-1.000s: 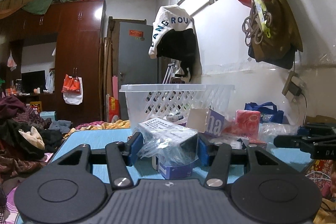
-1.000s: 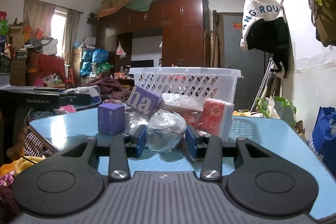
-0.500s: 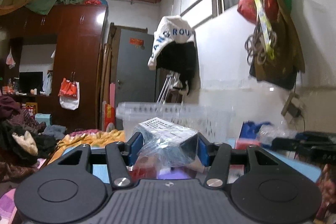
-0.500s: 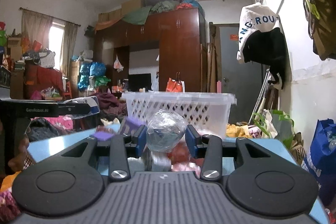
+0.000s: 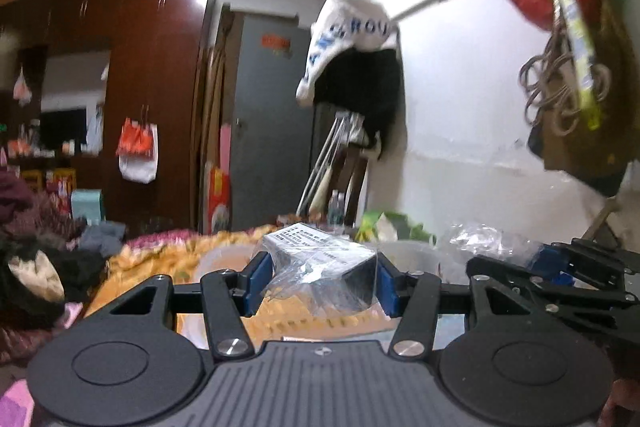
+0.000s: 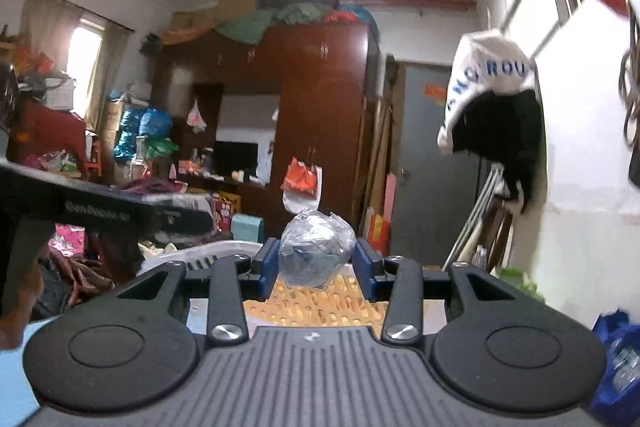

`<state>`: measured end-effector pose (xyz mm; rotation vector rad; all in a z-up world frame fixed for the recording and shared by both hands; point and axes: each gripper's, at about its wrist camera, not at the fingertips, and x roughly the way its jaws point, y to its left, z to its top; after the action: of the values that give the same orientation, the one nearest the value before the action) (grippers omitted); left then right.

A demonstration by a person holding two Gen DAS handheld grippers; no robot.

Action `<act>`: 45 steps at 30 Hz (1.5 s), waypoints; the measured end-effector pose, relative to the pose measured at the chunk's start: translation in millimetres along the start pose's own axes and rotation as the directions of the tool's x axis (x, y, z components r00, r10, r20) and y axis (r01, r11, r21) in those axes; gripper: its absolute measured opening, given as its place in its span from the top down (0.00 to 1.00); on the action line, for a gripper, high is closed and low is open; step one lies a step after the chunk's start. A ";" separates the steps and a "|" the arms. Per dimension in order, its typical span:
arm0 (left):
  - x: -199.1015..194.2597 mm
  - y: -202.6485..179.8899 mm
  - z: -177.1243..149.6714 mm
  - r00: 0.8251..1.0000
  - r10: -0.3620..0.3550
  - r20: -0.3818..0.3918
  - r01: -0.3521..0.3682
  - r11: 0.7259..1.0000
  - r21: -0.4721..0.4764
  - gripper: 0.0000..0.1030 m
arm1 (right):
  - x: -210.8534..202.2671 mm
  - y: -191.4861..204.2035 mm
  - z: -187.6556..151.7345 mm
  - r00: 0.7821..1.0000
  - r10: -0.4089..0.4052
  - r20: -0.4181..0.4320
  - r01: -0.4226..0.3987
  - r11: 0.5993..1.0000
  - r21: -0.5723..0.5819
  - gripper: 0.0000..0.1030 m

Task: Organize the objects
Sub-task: 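Carry both held items over the white basket and release them inside, then grasp the purple box with the left gripper while the right grasps a red tissue pack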

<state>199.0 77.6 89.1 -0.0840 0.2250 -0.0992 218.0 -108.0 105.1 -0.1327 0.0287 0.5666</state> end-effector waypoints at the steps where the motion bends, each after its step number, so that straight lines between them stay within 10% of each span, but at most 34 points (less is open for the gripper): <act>1: 5.2 2.0 -2.0 1.000 0.000 -0.008 0.000 1.000 -0.009 0.44 | 3.9 0.2 -3.0 1.000 0.001 -0.017 -0.001 1.000 0.007 0.58; 7: 36.6 12.8 -4.1 0.997 0.002 -0.077 -0.004 1.000 -0.025 0.19 | 26.6 -1.4 -10.0 0.998 -0.012 -0.060 0.011 1.000 -0.017 0.56; 11: 38.8 15.5 -8.9 0.992 0.080 -0.102 -0.080 0.997 0.004 0.18 | 21.9 -6.6 -9.2 0.997 -0.040 -0.071 0.041 0.999 0.004 0.13; 15: -19.6 24.2 -27.2 0.998 0.042 -0.037 -0.043 0.999 -0.026 0.17 | -23.4 -15.5 -19.2 0.999 -0.012 -0.041 0.013 0.999 0.037 0.00; 23: -119.1 12.7 -110.3 0.995 -0.054 0.081 0.053 0.998 0.021 0.13 | -115.7 -50.3 -82.4 0.999 -0.022 -0.027 0.028 0.968 0.249 0.00; 38: -102.6 -5.1 -132.2 0.998 0.004 -0.066 0.004 0.992 0.123 0.14 | -90.2 -38.7 -82.5 0.984 0.047 -0.170 -0.015 0.983 0.182 0.23; 45: -90.6 -7.6 -144.0 0.994 0.022 -0.105 -0.007 0.991 0.137 0.36 | -81.3 -37.6 -83.2 0.971 0.059 -0.232 -0.022 0.987 0.162 0.50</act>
<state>77.8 69.5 -30.2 0.0595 0.3245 -0.1042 170.3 -193.8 32.2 -0.0438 0.3083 0.5849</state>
